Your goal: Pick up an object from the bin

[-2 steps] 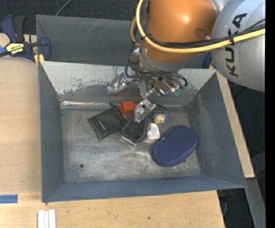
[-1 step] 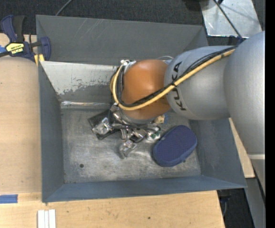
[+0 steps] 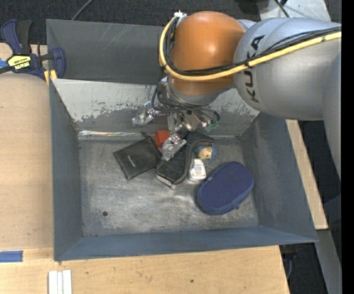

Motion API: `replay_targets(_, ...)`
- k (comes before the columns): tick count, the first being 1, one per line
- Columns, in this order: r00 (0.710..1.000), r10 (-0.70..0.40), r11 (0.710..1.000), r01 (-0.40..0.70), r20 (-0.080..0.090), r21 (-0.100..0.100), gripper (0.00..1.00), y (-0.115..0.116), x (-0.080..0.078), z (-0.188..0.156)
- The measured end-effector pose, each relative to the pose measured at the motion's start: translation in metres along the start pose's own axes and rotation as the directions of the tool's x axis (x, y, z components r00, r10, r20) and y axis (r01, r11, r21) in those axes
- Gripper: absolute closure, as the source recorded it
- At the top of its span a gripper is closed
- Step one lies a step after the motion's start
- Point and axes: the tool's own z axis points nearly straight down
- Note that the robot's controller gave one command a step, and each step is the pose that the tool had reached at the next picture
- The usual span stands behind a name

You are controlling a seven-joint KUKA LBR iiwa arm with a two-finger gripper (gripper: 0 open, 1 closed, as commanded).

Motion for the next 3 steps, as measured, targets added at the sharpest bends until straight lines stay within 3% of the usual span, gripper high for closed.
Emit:
replay_targets(1,0.990,-0.141,0.990,0.141,-0.004,-0.004,0.00,0.023,-0.016,0.095)
replay_targets(2,0.991,-0.137,0.991,0.137,0.013,0.001,1.00,0.023,-0.020,0.090)
replay_targets(3,0.981,-0.196,0.981,0.196,-0.001,-0.002,1.00,0.021,0.002,-0.031)
